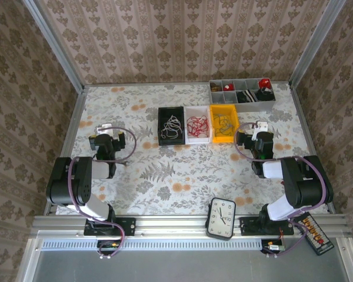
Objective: Untangle the cables
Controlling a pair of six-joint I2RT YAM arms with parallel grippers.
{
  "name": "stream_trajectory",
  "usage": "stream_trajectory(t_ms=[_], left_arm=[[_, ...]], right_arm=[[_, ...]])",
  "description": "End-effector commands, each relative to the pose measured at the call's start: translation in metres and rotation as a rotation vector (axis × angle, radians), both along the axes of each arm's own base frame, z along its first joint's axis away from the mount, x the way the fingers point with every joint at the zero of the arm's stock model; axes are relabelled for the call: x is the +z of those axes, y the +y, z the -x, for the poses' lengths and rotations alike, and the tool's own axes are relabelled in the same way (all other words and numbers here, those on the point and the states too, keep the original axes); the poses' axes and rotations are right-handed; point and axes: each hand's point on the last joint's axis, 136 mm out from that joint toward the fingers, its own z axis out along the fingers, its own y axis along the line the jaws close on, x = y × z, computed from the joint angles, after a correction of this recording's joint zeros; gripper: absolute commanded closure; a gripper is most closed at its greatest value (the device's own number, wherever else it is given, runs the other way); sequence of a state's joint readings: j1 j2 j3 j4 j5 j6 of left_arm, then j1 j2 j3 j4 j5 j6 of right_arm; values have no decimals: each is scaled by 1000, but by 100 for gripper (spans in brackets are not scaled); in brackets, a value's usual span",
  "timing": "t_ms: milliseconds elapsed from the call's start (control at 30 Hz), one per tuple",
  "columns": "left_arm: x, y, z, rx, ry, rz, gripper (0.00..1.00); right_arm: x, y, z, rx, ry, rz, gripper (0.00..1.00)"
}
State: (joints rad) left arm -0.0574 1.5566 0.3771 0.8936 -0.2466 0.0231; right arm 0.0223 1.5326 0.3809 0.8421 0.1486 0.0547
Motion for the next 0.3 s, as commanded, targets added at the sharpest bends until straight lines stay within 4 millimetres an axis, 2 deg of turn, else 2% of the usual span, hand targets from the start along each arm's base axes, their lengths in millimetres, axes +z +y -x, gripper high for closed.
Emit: stream_trajectory(t_ms=[0, 267], left_arm=[[12, -3, -5, -24, -51, 1, 0], [12, -3, -6, -24, -50, 2, 0]], right_arm=[[12, 4, -10, 19, -33, 2, 0], [14, 5, -9, 29, -41, -2, 0]])
